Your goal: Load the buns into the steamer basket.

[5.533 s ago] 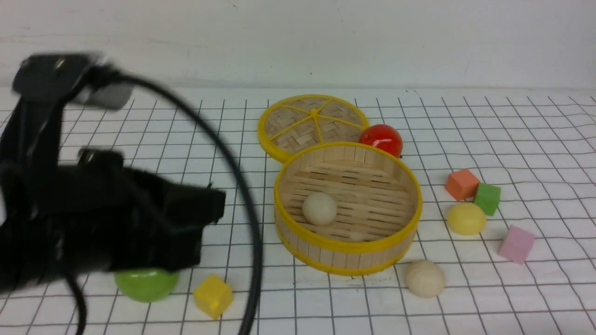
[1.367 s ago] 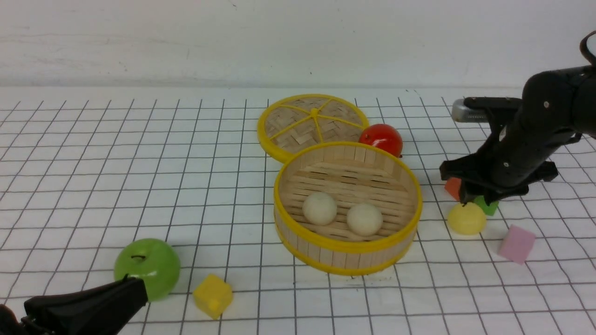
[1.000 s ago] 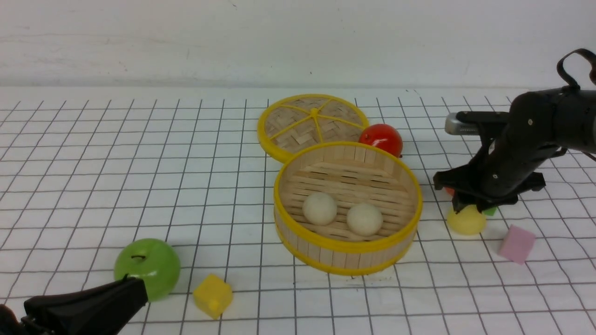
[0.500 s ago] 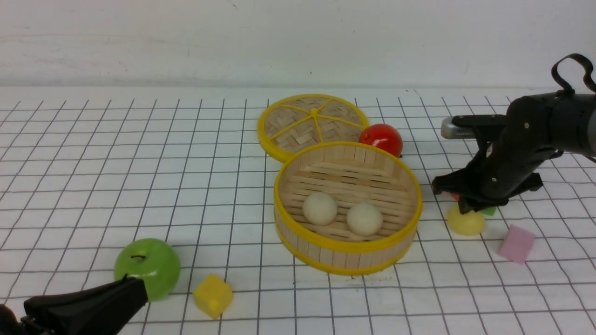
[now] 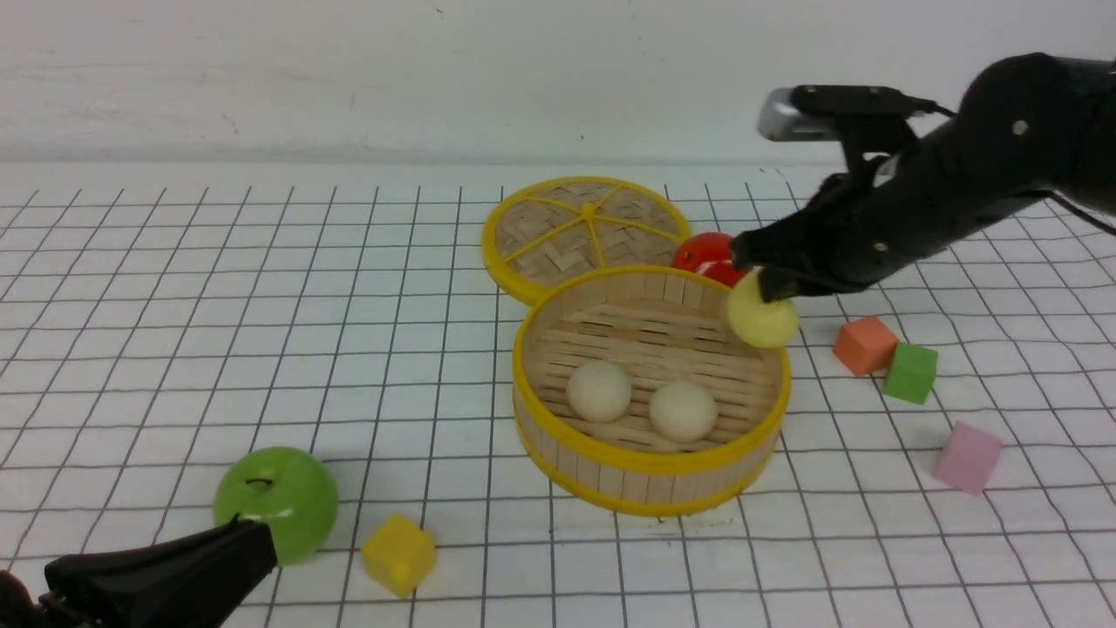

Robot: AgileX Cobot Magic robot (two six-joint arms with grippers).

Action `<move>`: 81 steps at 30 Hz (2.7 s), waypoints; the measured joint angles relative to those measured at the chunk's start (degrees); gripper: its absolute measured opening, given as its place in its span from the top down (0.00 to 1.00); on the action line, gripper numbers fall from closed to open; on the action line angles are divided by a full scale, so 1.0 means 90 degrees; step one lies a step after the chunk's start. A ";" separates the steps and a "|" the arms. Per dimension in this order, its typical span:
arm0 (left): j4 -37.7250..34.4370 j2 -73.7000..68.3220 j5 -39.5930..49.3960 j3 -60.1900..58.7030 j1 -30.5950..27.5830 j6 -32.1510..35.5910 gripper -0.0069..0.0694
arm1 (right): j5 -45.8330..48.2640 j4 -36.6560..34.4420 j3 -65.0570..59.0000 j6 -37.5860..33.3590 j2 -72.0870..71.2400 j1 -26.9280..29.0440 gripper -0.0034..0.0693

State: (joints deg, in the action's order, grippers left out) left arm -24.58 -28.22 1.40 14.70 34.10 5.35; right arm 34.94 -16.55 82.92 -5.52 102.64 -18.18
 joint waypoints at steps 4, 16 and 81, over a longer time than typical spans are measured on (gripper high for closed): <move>0.0000 0.0000 0.0000 0.0000 0.0000 0.0000 0.89 | -0.0424 -0.0172 0.0276 -0.0054 0.0550 -0.0184 0.94; 0.0000 0.0000 0.0001 0.0000 0.0000 0.0000 0.88 | -0.1209 -0.0501 0.0852 -0.0054 0.1898 -0.0332 0.49; -0.0007 -0.0075 0.0036 0.0000 0.0000 0.0000 0.80 | -0.1341 0.1306 -0.9313 0.0235 -1.1471 0.1511 0.98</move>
State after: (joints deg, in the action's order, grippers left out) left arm -24.64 -28.90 1.73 14.70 34.10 5.35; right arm 22.87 -4.80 -0.90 -3.40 -0.60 -4.59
